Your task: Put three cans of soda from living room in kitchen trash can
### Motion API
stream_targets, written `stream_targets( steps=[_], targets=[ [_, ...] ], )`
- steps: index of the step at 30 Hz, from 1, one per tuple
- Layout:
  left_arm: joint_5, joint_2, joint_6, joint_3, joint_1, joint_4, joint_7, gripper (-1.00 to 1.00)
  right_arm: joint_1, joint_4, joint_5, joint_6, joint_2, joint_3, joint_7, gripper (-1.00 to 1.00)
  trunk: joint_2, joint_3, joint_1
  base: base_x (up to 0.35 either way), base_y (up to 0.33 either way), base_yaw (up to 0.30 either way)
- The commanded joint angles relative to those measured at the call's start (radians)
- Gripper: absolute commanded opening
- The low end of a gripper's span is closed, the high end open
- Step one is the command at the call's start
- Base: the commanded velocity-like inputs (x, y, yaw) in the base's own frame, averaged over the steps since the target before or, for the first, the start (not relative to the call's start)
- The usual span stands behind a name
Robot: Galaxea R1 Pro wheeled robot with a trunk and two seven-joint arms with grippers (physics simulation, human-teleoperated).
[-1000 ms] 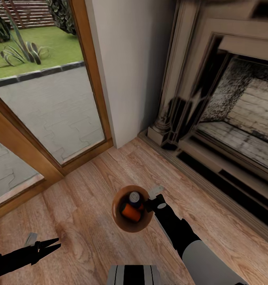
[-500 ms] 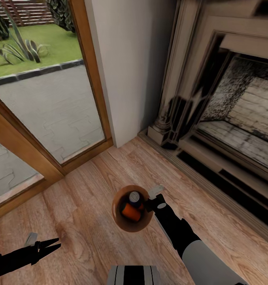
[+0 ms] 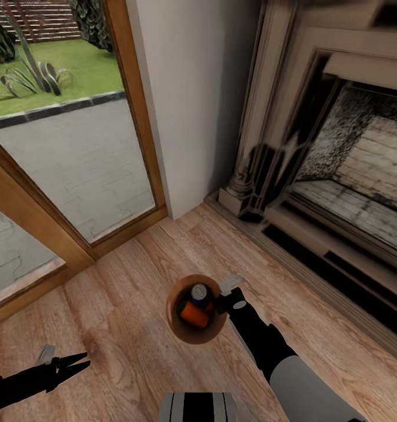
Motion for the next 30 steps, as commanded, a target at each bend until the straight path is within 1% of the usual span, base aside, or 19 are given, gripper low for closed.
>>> stream_targets(
  steps=[1,28,30],
  targets=[
    [0.000,0.000,0.000,0.000,-0.001,0.000,0.000,1.00,0.001,0.000,-0.010,-0.001,0.000,0.001,0.000,-1.00,0.000,0.000,0.011,0.000,0.000,0.000],
    [0.000,0.000,0.000,0.000,-0.001,0.000,0.001,1.00,0.001,0.000,-0.010,-0.001,0.000,0.001,0.000,-1.00,0.000,0.000,0.011,0.000,0.000,0.000],
    [0.000,0.000,0.000,0.000,-0.001,0.000,0.001,1.00,0.001,0.000,-0.010,-0.001,0.000,0.001,0.000,-1.00,-0.014,-0.007,0.019,0.000,0.000,0.000]
  ],
)
